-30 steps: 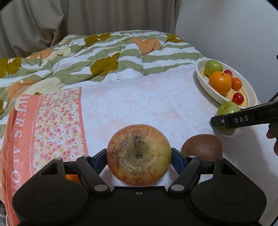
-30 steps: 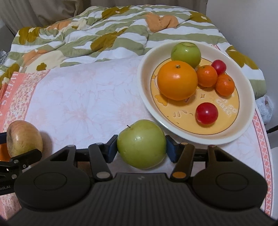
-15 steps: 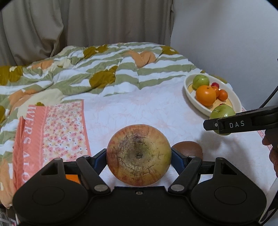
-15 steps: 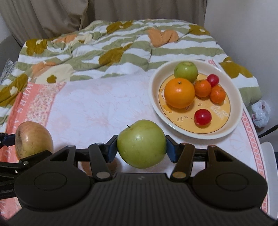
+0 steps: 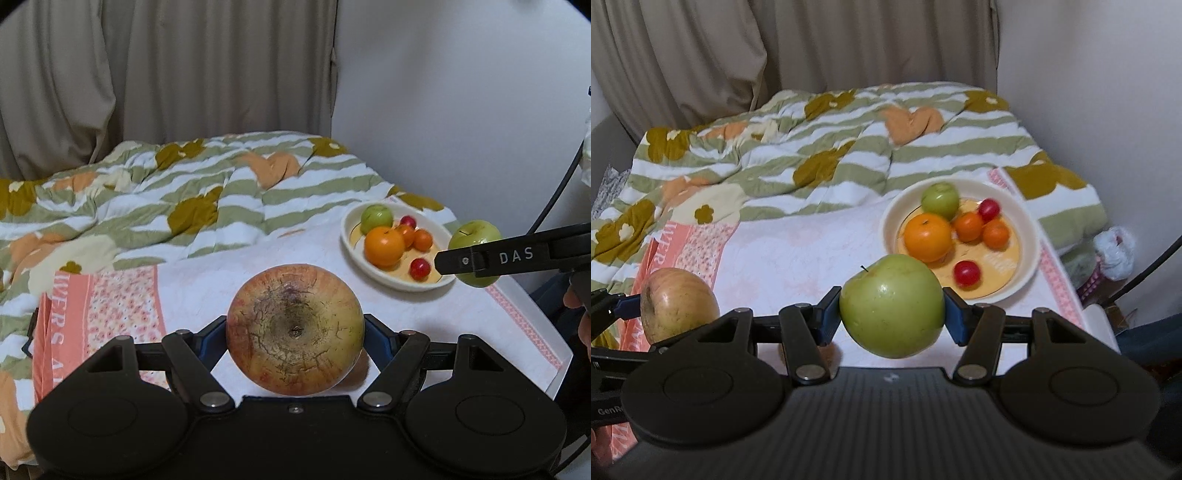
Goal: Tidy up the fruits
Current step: 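Carry the yellow-red apple with the left tool to the bowl while the right tool carries the green apple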
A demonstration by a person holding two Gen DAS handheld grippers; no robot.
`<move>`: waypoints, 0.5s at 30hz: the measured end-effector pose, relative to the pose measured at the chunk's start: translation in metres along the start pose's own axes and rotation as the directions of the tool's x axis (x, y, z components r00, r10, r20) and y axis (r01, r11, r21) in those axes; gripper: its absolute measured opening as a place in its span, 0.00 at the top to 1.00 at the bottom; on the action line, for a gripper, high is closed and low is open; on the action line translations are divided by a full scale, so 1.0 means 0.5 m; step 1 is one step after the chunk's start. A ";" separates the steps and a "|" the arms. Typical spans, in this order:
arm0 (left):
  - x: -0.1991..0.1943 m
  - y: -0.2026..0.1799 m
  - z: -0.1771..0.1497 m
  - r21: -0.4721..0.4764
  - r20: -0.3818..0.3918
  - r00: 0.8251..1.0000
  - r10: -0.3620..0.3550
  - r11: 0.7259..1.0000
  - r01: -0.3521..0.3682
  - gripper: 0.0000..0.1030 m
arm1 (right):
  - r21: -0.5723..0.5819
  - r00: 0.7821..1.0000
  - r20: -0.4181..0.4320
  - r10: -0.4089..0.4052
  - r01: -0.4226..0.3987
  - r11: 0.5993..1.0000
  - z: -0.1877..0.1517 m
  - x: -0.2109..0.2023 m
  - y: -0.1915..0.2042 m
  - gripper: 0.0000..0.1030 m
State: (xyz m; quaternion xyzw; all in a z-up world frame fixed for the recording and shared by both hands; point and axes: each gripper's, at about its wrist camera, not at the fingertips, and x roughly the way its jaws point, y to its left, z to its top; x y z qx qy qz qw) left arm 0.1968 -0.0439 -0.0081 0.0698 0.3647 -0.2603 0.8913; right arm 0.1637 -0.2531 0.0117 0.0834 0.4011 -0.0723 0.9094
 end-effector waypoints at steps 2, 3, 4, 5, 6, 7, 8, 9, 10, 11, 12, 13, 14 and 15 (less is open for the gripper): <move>-0.006 -0.020 0.005 0.000 0.010 1.000 0.011 1.000 -0.011 0.23 | -0.007 1.000 0.010 0.008 -0.008 1.000 0.005 -0.010 -0.023 0.30; -0.007 -0.033 0.008 -0.003 0.015 1.000 0.021 1.000 -0.021 0.23 | -0.012 1.000 0.014 0.012 -0.012 1.000 0.007 -0.014 -0.034 0.30; -0.009 -0.044 0.011 -0.006 0.020 0.999 0.030 1.000 -0.029 0.23 | -0.020 1.000 0.019 0.018 -0.018 1.000 0.010 -0.017 -0.047 0.30; -0.010 -0.060 0.015 -0.007 0.028 0.999 0.040 0.999 -0.040 0.23 | -0.031 0.999 0.023 0.027 -0.026 0.999 0.014 -0.020 -0.062 0.30; -0.009 -0.074 0.019 -0.006 0.032 0.998 0.051 0.999 -0.051 0.23 | -0.040 0.999 0.024 0.035 -0.034 0.999 0.018 -0.022 -0.078 0.30; -0.007 -0.091 0.024 -0.005 0.033 0.997 0.066 0.998 -0.065 0.23 | -0.050 0.999 0.022 0.043 -0.042 0.998 0.022 -0.023 -0.093 0.30; -0.005 -0.107 0.030 -0.010 0.036 0.996 0.076 0.997 -0.076 0.23 | -0.060 0.999 0.020 0.050 -0.049 0.997 0.026 -0.025 -0.108 0.30; -0.004 -0.120 0.034 -0.021 0.041 0.996 0.081 0.997 -0.080 0.23 | -0.074 0.998 0.020 0.059 -0.057 0.996 0.032 -0.026 -0.128 0.30; -0.001 -0.135 0.040 -0.033 0.044 0.995 0.085 0.996 -0.084 0.23 | -0.086 0.998 0.019 0.065 -0.063 0.994 0.036 -0.026 -0.143 0.30; 0.002 -0.148 0.045 -0.040 0.044 0.995 0.091 0.995 -0.089 0.23 | -0.096 0.997 0.019 0.070 -0.068 0.993 0.037 -0.025 -0.158 0.30; 0.006 -0.163 0.050 -0.044 0.046 0.994 0.099 0.994 -0.097 0.23 | -0.103 0.997 0.019 0.075 -0.072 0.992 0.041 -0.023 -0.176 0.30; 0.011 -0.181 0.056 -0.045 0.050 0.993 0.107 0.993 -0.105 0.23 | -0.107 0.997 0.017 0.081 -0.079 0.991 0.045 -0.021 -0.194 0.30; 0.017 -0.197 0.063 -0.046 0.053 0.992 0.114 0.993 -0.111 0.23 | -0.111 0.996 0.014 0.089 -0.087 0.990 0.049 -0.018 -0.212 0.30; 0.023 -0.211 0.068 -0.050 0.055 0.991 0.119 0.992 -0.116 0.23 | -0.116 0.995 0.012 0.095 -0.093 0.989 0.052 -0.015 -0.227 0.30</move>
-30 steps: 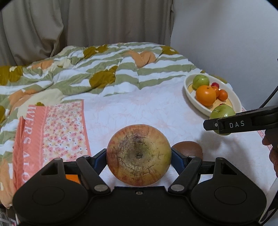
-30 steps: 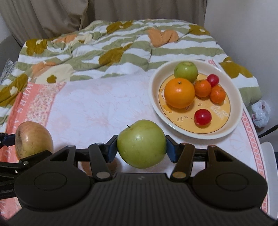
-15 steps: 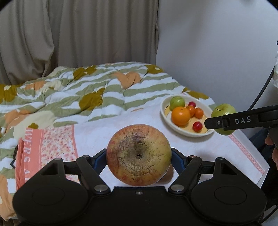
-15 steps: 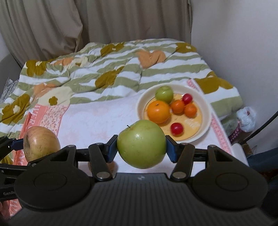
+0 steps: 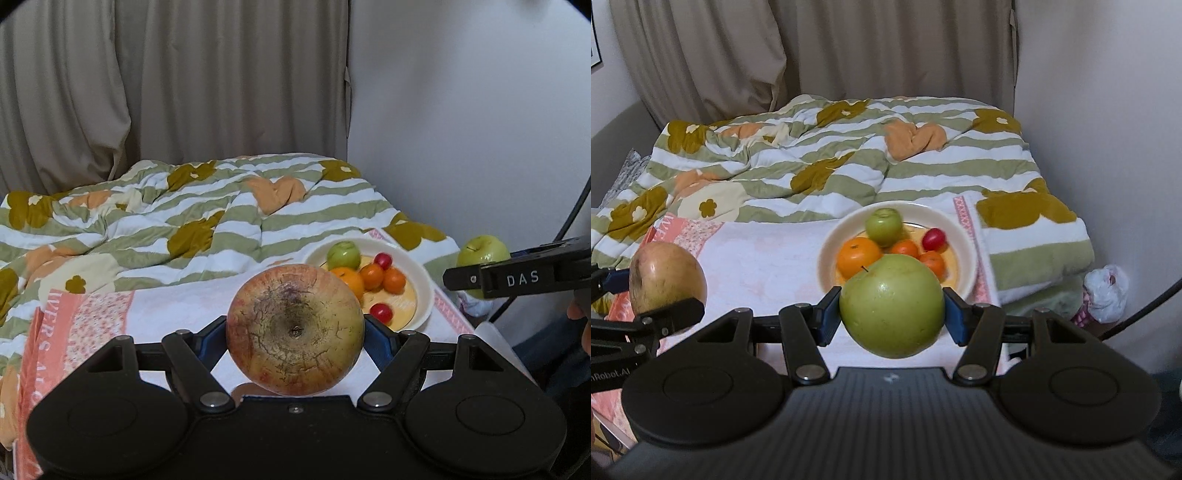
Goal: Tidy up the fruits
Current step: 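Carry the yellow-red apple with the left tool to the bowl while the right tool carries the green apple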
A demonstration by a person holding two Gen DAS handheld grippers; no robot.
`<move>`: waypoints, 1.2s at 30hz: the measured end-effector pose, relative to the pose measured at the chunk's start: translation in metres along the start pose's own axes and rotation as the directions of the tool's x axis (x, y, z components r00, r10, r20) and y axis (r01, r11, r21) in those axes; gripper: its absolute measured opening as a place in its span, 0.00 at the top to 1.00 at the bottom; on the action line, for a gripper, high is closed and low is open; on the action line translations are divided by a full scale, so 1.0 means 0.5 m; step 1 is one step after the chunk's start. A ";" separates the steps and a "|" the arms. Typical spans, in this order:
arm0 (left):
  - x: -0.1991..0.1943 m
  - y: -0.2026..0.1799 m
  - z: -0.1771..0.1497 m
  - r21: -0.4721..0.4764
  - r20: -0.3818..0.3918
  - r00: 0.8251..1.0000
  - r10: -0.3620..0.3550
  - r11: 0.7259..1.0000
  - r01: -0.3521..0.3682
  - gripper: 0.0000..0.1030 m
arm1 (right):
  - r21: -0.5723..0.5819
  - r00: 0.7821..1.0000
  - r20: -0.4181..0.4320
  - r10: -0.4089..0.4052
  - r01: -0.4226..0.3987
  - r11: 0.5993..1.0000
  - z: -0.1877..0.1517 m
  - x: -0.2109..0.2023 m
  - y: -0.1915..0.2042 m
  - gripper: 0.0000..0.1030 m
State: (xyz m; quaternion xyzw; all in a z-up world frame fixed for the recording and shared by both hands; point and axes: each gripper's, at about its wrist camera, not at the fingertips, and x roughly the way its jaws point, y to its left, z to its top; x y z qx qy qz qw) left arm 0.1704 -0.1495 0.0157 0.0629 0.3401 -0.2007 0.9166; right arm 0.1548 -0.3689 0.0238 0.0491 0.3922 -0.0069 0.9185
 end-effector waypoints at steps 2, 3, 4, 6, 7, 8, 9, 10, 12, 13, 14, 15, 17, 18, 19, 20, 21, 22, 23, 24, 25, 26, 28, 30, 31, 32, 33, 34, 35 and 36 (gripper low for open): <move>0.011 -0.030 0.008 -0.009 0.003 1.000 0.009 1.000 -0.009 0.23 | -0.019 1.000 -0.002 0.010 -0.010 1.000 0.005 0.007 -0.031 0.30; 0.019 -0.046 0.012 -0.015 0.004 1.000 0.014 1.000 -0.014 0.23 | -0.030 1.000 -0.004 0.016 -0.016 0.999 0.008 0.012 -0.047 0.30; 0.027 -0.060 0.017 -0.020 0.003 1.000 0.019 1.000 -0.019 0.23 | -0.038 1.000 -0.004 0.023 -0.023 0.999 0.011 0.015 -0.060 0.30; 0.045 -0.087 0.026 -0.033 -0.003 1.000 0.026 0.999 -0.026 0.23 | -0.053 0.999 -0.006 0.035 -0.036 0.998 0.018 0.024 -0.083 0.30; 0.054 -0.099 0.030 -0.040 -0.004 1.000 0.027 0.999 -0.027 0.23 | -0.060 0.999 -0.008 0.042 -0.042 0.997 0.022 0.029 -0.095 0.30; 0.064 -0.110 0.035 -0.046 -0.006 1.000 0.027 0.999 -0.028 0.23 | -0.066 0.999 -0.011 0.049 -0.049 0.997 0.026 0.034 -0.105 0.30; 0.074 -0.120 0.039 -0.051 -0.009 1.000 0.026 0.998 -0.027 0.23 | -0.071 0.998 -0.013 0.056 -0.057 0.996 0.030 0.041 -0.114 0.30; 0.086 -0.130 0.043 -0.055 -0.014 1.000 0.024 0.998 -0.024 0.23 | -0.076 0.998 -0.016 0.063 -0.064 0.995 0.035 0.048 -0.123 0.30; 0.108 -0.145 0.050 -0.058 -0.024 0.999 0.021 0.998 -0.022 0.23 | -0.080 0.997 -0.021 0.074 -0.075 0.994 0.043 0.059 -0.137 0.30; 0.121 -0.152 0.054 -0.057 -0.032 0.999 0.021 0.998 -0.023 0.23 | -0.082 0.997 -0.022 0.079 -0.080 0.993 0.048 0.066 -0.142 0.30; 0.133 -0.158 0.057 -0.054 -0.038 0.999 0.022 0.998 -0.024 0.23 | -0.084 0.996 -0.023 0.081 -0.083 0.993 0.051 0.072 -0.146 0.30; 0.146 -0.164 0.060 -0.049 -0.045 0.999 0.021 0.999 -0.023 0.23 | -0.084 0.996 -0.026 0.084 -0.086 0.993 0.056 0.081 -0.150 0.30; 0.169 -0.173 0.065 -0.038 -0.060 0.998 0.017 0.999 -0.019 0.23 | -0.082 0.995 -0.033 0.089 -0.091 0.992 0.063 0.097 -0.155 0.30; 0.182 -0.177 0.068 -0.032 -0.066 0.998 0.013 0.999 -0.015 0.23 | -0.079 0.995 -0.037 0.091 -0.093 0.992 0.066 0.104 -0.158 0.30; 0.192 -0.182 0.070 -0.024 -0.071 0.997 0.010 1.000 -0.012 0.23 | -0.076 0.995 -0.039 0.093 -0.095 0.993 0.068 0.110 -0.161 0.30; 0.204 -0.186 0.072 -0.013 -0.077 0.997 0.007 1.000 -0.008 0.23 | -0.073 0.995 -0.041 0.093 -0.096 0.993 0.071 0.116 -0.164 0.30; 0.215 -0.190 0.073 -0.001 -0.082 0.997 0.004 1.000 -0.004 0.23 | -0.068 0.995 -0.044 0.091 -0.094 0.993 0.074 0.124 -0.167 0.30; 0.228 -0.195 0.074 0.013 -0.089 0.996 0.001 1.000 0.000 0.23 | -0.064 0.995 -0.048 0.088 -0.091 0.994 0.076 0.131 -0.170 0.30; 0.240 -0.201 0.076 0.022 -0.097 0.995 -0.002 1.000 0.004 0.23 | -0.059 0.995 -0.051 0.085 -0.088 0.994 0.078 0.137 -0.174 0.30; 0.252 -0.206 0.077 0.033 -0.107 0.994 -0.008 0.999 0.012 0.23 | -0.056 0.995 -0.053 0.081 -0.084 0.995 0.081 0.144 -0.177 0.30; 0.264 -0.211 0.078 0.045 -0.113 0.994 -0.015 0.999 0.020 0.23 | -0.054 0.996 -0.054 0.078 -0.081 0.995 0.083 0.150 -0.181 0.30; 0.275 -0.217 0.078 0.060 -0.116 0.993 -0.021 0.998 0.028 0.23 | -0.052 0.996 -0.056 0.074 -0.077 0.996 0.084 0.156 -0.185 0.30; 0.298 -0.228 0.076 0.092 -0.130 0.991 -0.029 0.995 0.041 0.23 | -0.042 0.996 -0.066 0.061 -0.064 0.997 0.088 0.171 -0.193 0.30; 0.317 -0.234 0.076 0.112 -0.146 0.989 -0.040 0.992 0.057 0.23 | -0.028 0.996 -0.077 0.051 -0.053 0.998 0.090 0.185 -0.203 0.30; 0.325 -0.237 0.075 0.121 -0.152 0.987 -0.045 0.991 0.064 0.23 | -0.019 0.996 -0.080 0.047 -0.048 0.999 0.091 0.190 -0.208 0.30; 0.332 -0.239 0.075 0.130 -0.156 0.987 -0.049 0.989 0.069 0.23 | -0.012 0.996 -0.083 0.043 -0.044 0.999 0.092 0.195 -0.212 0.30; 0.339 -0.242 0.076 0.140 -0.160 0.986 -0.050 0.987 0.073 0.23 | -0.007 0.996 -0.085 0.040 -0.040 0.999 0.094 0.199 -0.216 0.30; 0.347 -0.246 0.077 0.149 -0.164 0.985 -0.050 0.986 0.075 0.23 | -0.004 0.996 -0.086 0.036 -0.036 0.999 0.095 0.202 -0.219 0.30; 0.354 -0.249 0.077 0.159 -0.168 0.985 -0.049 0.984 0.076 0.23 | -0.001 0.996 -0.087 0.032 -0.033 0.999 0.098 0.205 -0.221 0.30; 0.360 -0.253 0.078 0.168 -0.173 0.984 -0.048 0.983 0.078 0.23 | 0.001 0.996 -0.089 0.029 -0.029 1.000 0.100 0.208 -0.223 0.30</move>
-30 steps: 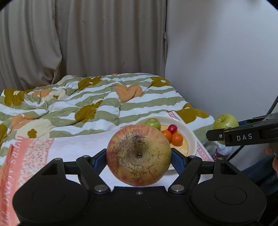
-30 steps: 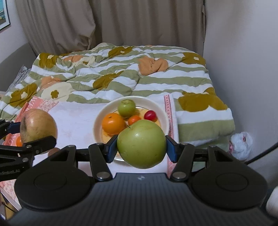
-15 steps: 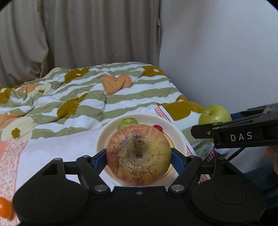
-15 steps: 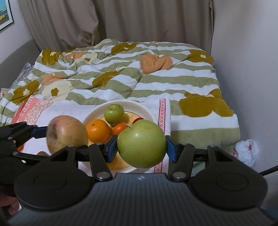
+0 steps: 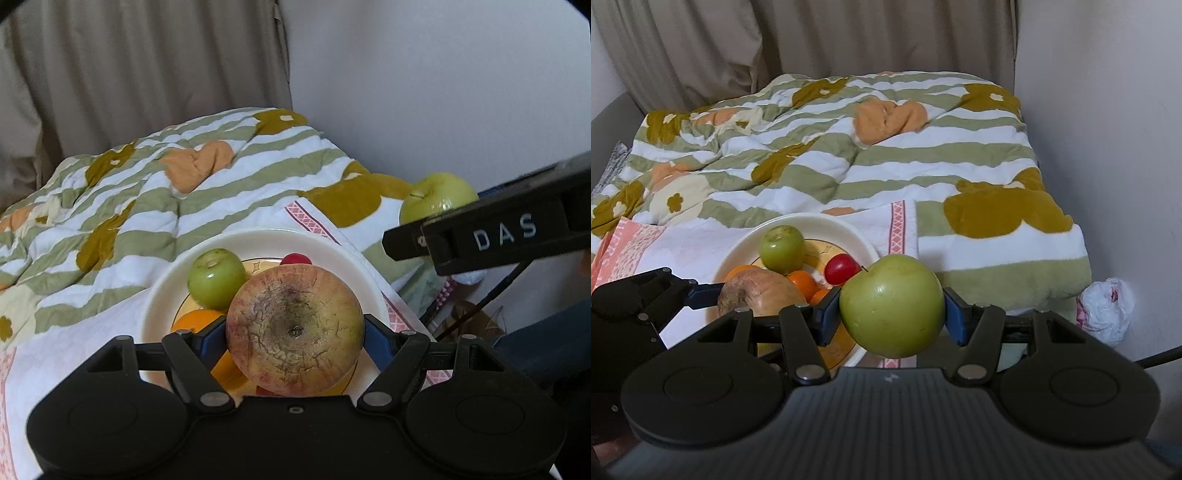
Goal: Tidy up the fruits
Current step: 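Carry the yellow-red apple with the left tool to the bowl while the right tool carries the green apple, then release the yellow-red apple into the bowl with the left tool while the right tool releases the green apple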
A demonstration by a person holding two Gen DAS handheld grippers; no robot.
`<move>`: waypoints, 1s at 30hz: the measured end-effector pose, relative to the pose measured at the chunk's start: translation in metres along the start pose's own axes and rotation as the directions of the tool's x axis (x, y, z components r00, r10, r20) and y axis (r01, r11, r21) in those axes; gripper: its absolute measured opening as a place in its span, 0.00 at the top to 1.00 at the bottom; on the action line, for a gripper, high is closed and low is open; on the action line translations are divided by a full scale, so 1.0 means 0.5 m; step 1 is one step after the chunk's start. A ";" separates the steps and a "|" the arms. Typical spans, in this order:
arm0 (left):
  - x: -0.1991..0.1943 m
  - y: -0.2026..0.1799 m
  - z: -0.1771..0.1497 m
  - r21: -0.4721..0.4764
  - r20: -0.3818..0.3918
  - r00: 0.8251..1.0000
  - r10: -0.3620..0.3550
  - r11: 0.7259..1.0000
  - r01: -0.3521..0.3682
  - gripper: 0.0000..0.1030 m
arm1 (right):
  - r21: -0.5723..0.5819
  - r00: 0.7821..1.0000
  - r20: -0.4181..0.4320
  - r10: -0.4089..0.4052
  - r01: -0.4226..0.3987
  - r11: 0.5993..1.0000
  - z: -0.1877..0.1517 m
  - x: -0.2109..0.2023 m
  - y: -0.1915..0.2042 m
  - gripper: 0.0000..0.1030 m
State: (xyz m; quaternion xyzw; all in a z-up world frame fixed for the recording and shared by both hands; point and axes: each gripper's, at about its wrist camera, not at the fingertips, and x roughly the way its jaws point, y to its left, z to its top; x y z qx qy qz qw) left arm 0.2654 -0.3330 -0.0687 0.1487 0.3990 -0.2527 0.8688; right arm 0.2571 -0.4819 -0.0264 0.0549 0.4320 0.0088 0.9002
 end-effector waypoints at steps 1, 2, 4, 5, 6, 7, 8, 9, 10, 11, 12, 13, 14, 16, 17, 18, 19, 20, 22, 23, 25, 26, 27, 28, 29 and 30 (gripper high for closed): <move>0.006 -0.002 0.001 0.008 -0.004 1.000 -0.001 1.000 0.001 0.23 | 0.003 1.000 -0.002 -0.003 0.003 1.000 0.003 0.003 -0.002 0.30; 0.010 -0.004 0.002 0.012 -0.008 1.000 -0.004 1.000 0.004 0.23 | 0.005 1.000 -0.004 -0.005 0.005 1.000 0.005 0.006 -0.004 0.30; 0.019 -0.005 0.002 0.016 -0.020 1.000 -0.009 1.000 0.009 0.23 | 0.008 1.000 -0.007 -0.007 0.007 1.000 0.010 0.011 -0.006 0.30; 0.023 -0.006 0.003 0.017 -0.025 1.000 -0.011 1.000 0.011 0.23 | 0.008 1.000 -0.008 -0.008 0.008 1.000 0.012 0.013 -0.006 0.30; 0.026 -0.005 0.003 0.019 -0.030 0.999 -0.013 1.000 0.013 0.23 | 0.009 1.000 -0.008 -0.008 0.008 1.000 0.012 0.014 -0.007 0.30; 0.028 -0.006 0.003 0.021 -0.033 0.999 -0.014 1.000 0.015 0.23 | 0.009 1.000 -0.008 -0.008 0.008 1.000 0.013 0.014 -0.007 0.30; 0.029 -0.006 0.004 0.023 -0.029 1.000 -0.012 1.000 0.012 0.22 | 0.010 1.000 -0.008 -0.008 0.008 1.000 0.014 0.016 -0.007 0.30; 0.024 -0.008 0.004 0.032 -0.010 1.000 -0.001 0.999 0.002 0.20 | 0.009 1.000 -0.008 -0.008 0.008 1.000 0.013 0.014 -0.007 0.30; 0.018 -0.008 0.007 0.044 0.011 1.000 0.009 0.999 -0.009 0.11 | 0.009 1.000 -0.009 -0.008 0.008 1.000 0.013 0.014 -0.007 0.30; 0.008 -0.009 0.009 0.054 0.031 0.999 0.023 0.998 -0.025 0.01 | 0.010 1.000 -0.008 -0.008 0.008 1.000 0.013 0.014 -0.007 0.30; -0.003 -0.010 0.011 0.061 0.053 0.998 0.039 0.997 -0.042 0.00 | 0.010 1.000 -0.007 -0.006 0.006 1.000 0.014 0.014 -0.007 0.30; -0.012 -0.010 0.011 0.068 0.068 0.996 0.051 0.996 -0.056 0.00 | 0.009 1.000 -0.006 -0.005 0.005 1.000 0.016 0.015 -0.007 0.30; -0.019 -0.007 0.011 0.073 0.069 0.996 0.059 0.995 -0.064 0.00 | 0.007 1.000 -0.005 -0.003 0.003 1.000 0.019 0.018 -0.005 0.30; -0.028 0.005 0.007 0.063 0.057 0.996 0.063 0.996 -0.067 0.00 | 0.001 1.000 -0.003 0.003 -0.003 1.000 0.027 0.024 -0.002 0.30; -0.033 0.013 0.006 0.049 0.053 0.996 0.070 0.996 -0.072 0.00 | -0.002 1.000 -0.001 0.006 -0.006 1.000 0.030 0.026 0.001 0.30; -0.039 0.021 0.004 0.031 0.049 0.996 0.077 0.996 -0.078 0.00 | -0.006 1.000 0.000 0.011 -0.011 1.000 0.035 0.030 0.005 0.30; -0.046 0.031 0.001 0.010 0.046 0.996 0.081 0.997 -0.082 0.00 | -0.010 1.000 0.000 0.017 -0.017 1.000 0.039 0.033 0.009 0.30; -0.052 0.040 -0.001 -0.012 0.043 0.995 0.085 0.996 -0.084 0.00 | -0.014 1.000 0.000 0.024 -0.024 1.000 0.043 0.038 0.013 0.30; -0.067 0.060 -0.004 -0.062 0.043 0.995 0.091 0.994 -0.088 0.00 | -0.023 0.999 -0.001 0.033 -0.033 0.999 0.046 0.047 0.021 0.30; -0.076 0.072 -0.007 -0.090 0.045 0.994 0.095 0.992 -0.091 0.00 | -0.027 0.999 -0.001 0.037 -0.037 0.999 0.049 0.055 0.024 0.30; -0.089 0.090 -0.012 -0.131 0.043 0.994 0.105 0.986 -0.099 0.00 | -0.035 0.999 -0.004 0.043 -0.044 0.998 0.052 0.066 0.030 0.30; -0.094 0.099 -0.015 -0.150 0.040 0.993 0.112 0.983 -0.105 0.00 | -0.037 0.999 -0.007 0.046 -0.046 0.998 0.053 0.073 0.032 0.30; -0.098 0.107 -0.019 -0.164 0.036 0.992 0.120 0.980 -0.113 0.00 | -0.039 0.999 -0.010 0.048 -0.049 0.998 0.056 0.081 0.034 0.30; -0.103 0.114 -0.023 -0.178 0.032 0.991 0.129 0.977 -0.121 0.00 | -0.039 0.999 -0.013 0.052 -0.052 0.998 0.057 0.089 0.035 0.30; -0.108 0.120 -0.027 -0.191 0.028 0.990 0.136 0.973 -0.129 0.00 | -0.040 0.998 -0.019 0.055 -0.055 0.998 0.059 0.096 0.036 0.30; -0.112 0.126 -0.031 -0.201 0.026 0.989 0.144 0.970 -0.136 0.00 | -0.040 0.998 -0.025 0.058 -0.059 0.997 0.061 0.104 0.037 0.30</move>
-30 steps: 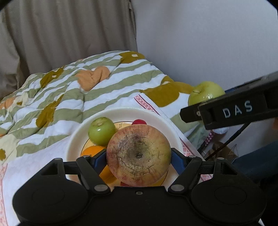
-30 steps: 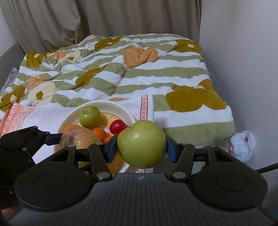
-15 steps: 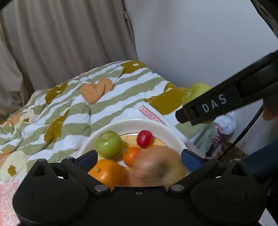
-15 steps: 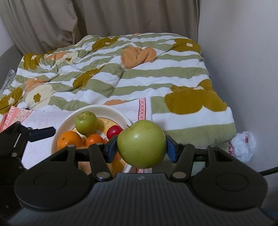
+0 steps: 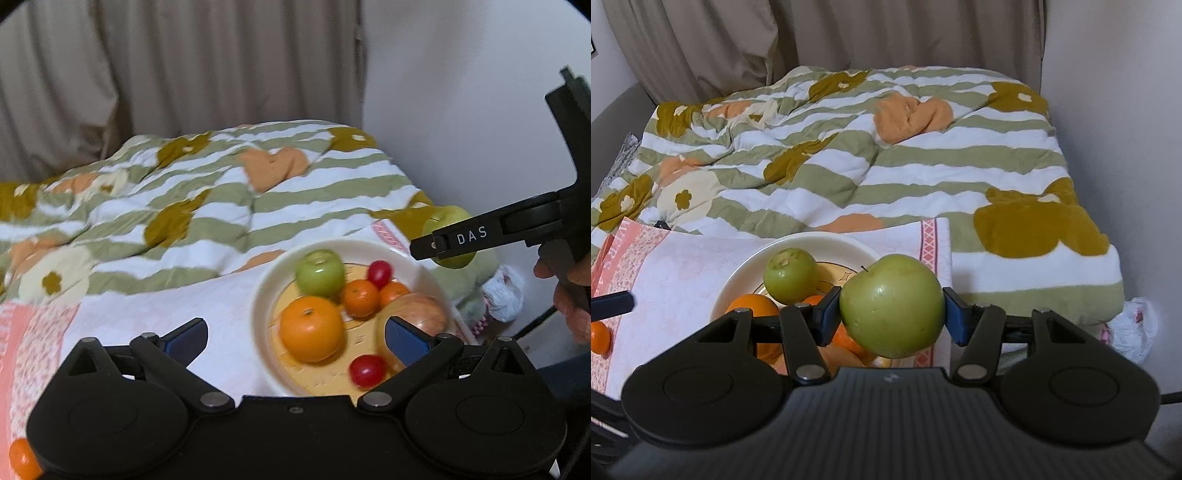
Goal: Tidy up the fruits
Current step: 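Release the yellow-red apple into the bowl with the left tool while the right tool releases the green apple, then withdraw both tools toward the orange and the brown kiwi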
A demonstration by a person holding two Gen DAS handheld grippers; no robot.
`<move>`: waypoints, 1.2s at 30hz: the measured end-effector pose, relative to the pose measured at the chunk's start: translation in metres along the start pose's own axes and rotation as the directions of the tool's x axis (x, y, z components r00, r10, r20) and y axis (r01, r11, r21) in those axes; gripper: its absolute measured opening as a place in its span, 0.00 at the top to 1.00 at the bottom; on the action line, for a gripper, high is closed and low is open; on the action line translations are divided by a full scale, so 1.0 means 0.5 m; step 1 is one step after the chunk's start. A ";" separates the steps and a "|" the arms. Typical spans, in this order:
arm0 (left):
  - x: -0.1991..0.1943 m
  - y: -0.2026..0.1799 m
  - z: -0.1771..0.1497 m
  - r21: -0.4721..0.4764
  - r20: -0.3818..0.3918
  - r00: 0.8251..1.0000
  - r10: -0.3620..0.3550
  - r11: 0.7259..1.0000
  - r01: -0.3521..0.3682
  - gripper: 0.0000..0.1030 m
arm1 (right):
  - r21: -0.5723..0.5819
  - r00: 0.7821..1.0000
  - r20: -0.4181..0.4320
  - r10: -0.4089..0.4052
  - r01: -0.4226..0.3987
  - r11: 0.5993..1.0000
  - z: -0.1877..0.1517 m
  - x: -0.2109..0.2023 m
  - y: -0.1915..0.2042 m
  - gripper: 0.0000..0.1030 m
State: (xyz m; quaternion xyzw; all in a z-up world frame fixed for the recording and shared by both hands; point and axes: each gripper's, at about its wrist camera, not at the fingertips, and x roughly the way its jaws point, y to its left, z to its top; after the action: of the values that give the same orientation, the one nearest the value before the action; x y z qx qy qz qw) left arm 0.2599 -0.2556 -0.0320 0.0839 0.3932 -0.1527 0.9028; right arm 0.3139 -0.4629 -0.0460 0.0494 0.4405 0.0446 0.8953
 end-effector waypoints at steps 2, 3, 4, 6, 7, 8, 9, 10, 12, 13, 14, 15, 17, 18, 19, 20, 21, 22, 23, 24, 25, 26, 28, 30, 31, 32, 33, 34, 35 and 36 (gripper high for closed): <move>-0.008 0.011 -0.006 -0.020 -0.002 1.000 0.018 1.000 -0.018 0.00 | -0.005 1.000 -0.004 0.010 -0.010 1.000 0.001 0.015 0.002 0.30; -0.013 0.017 -0.009 -0.029 -0.001 1.000 0.025 0.999 -0.025 0.00 | -0.012 1.000 -0.005 0.013 -0.013 1.000 0.001 0.023 0.005 0.30; -0.017 0.021 -0.013 -0.040 0.000 0.999 0.033 0.999 -0.033 0.00 | -0.017 1.000 -0.006 0.013 -0.014 1.000 0.001 0.029 0.006 0.30; -0.024 0.031 -0.021 -0.057 -0.003 0.999 0.044 0.997 -0.044 0.00 | -0.025 1.000 -0.006 0.018 -0.018 1.000 -0.001 0.044 0.011 0.30; -0.027 0.035 -0.025 -0.066 -0.004 0.999 0.049 0.997 -0.049 0.00 | -0.028 1.000 -0.007 0.020 -0.020 0.999 -0.003 0.049 0.013 0.30; -0.029 0.039 -0.029 -0.074 -0.004 0.999 0.054 0.996 -0.054 0.00 | -0.029 1.000 -0.006 0.022 -0.022 0.999 -0.005 0.054 0.015 0.30; -0.032 0.042 -0.033 -0.081 -0.005 0.998 0.059 0.995 -0.059 0.00 | -0.033 1.000 -0.005 0.024 -0.024 0.999 -0.007 0.059 0.018 0.30; -0.034 0.046 -0.037 -0.088 -0.008 0.998 0.064 0.994 -0.065 0.00 | -0.039 1.000 -0.004 0.026 -0.026 0.999 -0.010 0.062 0.021 0.30; -0.040 0.052 -0.044 -0.097 -0.012 0.997 0.077 0.992 -0.078 0.00 | -0.051 1.000 0.002 0.020 -0.020 0.998 -0.016 0.066 0.026 0.28; -0.044 0.055 -0.047 -0.100 -0.012 0.996 0.084 0.991 -0.085 0.00 | -0.059 1.000 0.014 0.022 -0.022 0.998 -0.020 0.065 0.028 0.19; -0.048 0.058 -0.051 -0.104 -0.012 0.996 0.090 0.990 -0.091 0.00 | -0.070 0.999 0.025 0.021 -0.019 0.997 -0.023 0.062 0.031 0.12; -0.051 0.060 -0.054 -0.108 -0.012 0.995 0.095 0.989 -0.096 0.00 | -0.077 0.999 0.031 0.015 -0.013 0.997 -0.021 0.061 0.034 0.00; -0.058 0.063 -0.059 -0.119 -0.012 0.995 0.102 0.988 -0.103 0.00 | -0.088 0.998 0.059 -0.005 0.010 0.996 -0.027 0.052 0.038 0.00; -0.063 0.064 -0.062 -0.123 -0.011 0.994 0.105 0.987 -0.106 0.00 | -0.094 0.998 0.061 -0.005 0.011 0.996 -0.026 0.049 0.038 0.00; -0.067 0.065 -0.064 -0.127 -0.009 0.994 0.109 0.986 -0.109 0.00 | -0.098 0.998 0.060 -0.005 0.010 0.995 -0.027 0.047 0.038 0.00; -0.071 0.066 -0.066 -0.130 -0.008 0.994 0.111 0.985 -0.111 0.00 | -0.099 0.998 0.061 -0.007 0.013 0.995 -0.029 0.044 0.038 0.00; -0.075 0.065 -0.067 -0.134 -0.006 0.994 0.113 0.985 -0.113 0.00 | -0.097 0.998 0.064 -0.007 0.013 0.995 -0.029 0.043 0.038 0.00; -0.080 0.064 -0.069 -0.136 -0.004 0.993 0.114 0.984 -0.114 0.00 | -0.096 0.998 0.068 -0.006 0.012 0.995 -0.030 0.039 0.038 0.00; -0.083 0.064 -0.071 -0.137 -0.001 0.993 0.116 0.984 -0.115 0.00 | -0.093 0.997 0.075 -0.005 0.012 0.996 -0.031 0.033 0.037 0.00; -0.089 0.063 -0.073 -0.136 0.003 0.993 0.119 0.984 -0.117 0.00 | -0.091 0.997 0.081 -0.004 0.012 0.996 -0.031 0.027 0.035 0.00; -0.095 0.062 -0.075 -0.135 0.008 0.992 0.122 0.983 -0.120 0.00 | -0.090 0.996 0.087 -0.003 0.011 0.996 -0.032 0.018 0.036 0.00; -0.102 0.060 -0.077 -0.134 0.014 0.992 0.125 0.983 -0.122 0.00 | -0.091 0.996 0.094 -0.001 0.010 0.996 -0.033 0.009 0.037 0.00; -0.115 0.057 -0.080 -0.132 0.027 0.991 0.132 0.983 -0.128 0.00 | -0.092 0.994 0.111 0.003 0.007 0.996 -0.034 -0.015 0.037 0.00; -0.130 0.055 -0.083 -0.126 0.044 0.989 0.144 0.982 -0.137 0.00 | -0.096 0.992 0.125 0.011 0.001 0.995 -0.035 -0.040 0.042 0.00; -0.140 0.054 -0.085 -0.120 0.052 0.987 0.153 0.982 -0.146 0.00 | -0.098 0.991 0.131 0.013 0.000 0.995 -0.035 -0.053 0.046 0.00; -0.151 0.054 -0.085 -0.115 0.060 0.984 0.165 0.981 -0.157 0.00 | -0.101 0.990 0.137 0.015 -0.001 0.995 -0.035 -0.069 0.051 0.00; -0.161 0.054 -0.086 -0.111 0.067 0.982 0.176 0.979 -0.168 0.00 | -0.104 0.989 0.144 0.017 -0.002 0.995 -0.035 -0.082 0.058 0.00; -0.175 0.056 -0.087 -0.109 0.076 0.979 0.188 0.978 -0.179 0.00 | -0.108 0.988 0.155 0.021 -0.004 0.994 -0.036 -0.100 0.066 0.00; -0.189 0.060 -0.087 -0.110 0.086 0.976 0.199 0.976 -0.189 0.00 | -0.112 0.986 0.166 0.023 -0.005 0.994 -0.036 -0.119 0.076 0.00; -0.202 0.064 -0.088 -0.112 0.097 0.974 0.207 0.974 -0.196 0.00 | -0.118 0.984 0.177 0.025 -0.004 0.993 -0.037 -0.137 0.087 0.00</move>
State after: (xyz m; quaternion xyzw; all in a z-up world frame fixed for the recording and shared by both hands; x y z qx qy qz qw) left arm 0.1756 -0.1924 0.0136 0.0690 0.3407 -0.0443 0.9366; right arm 0.2560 -0.4275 0.0018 0.0037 0.3550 0.0724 0.9320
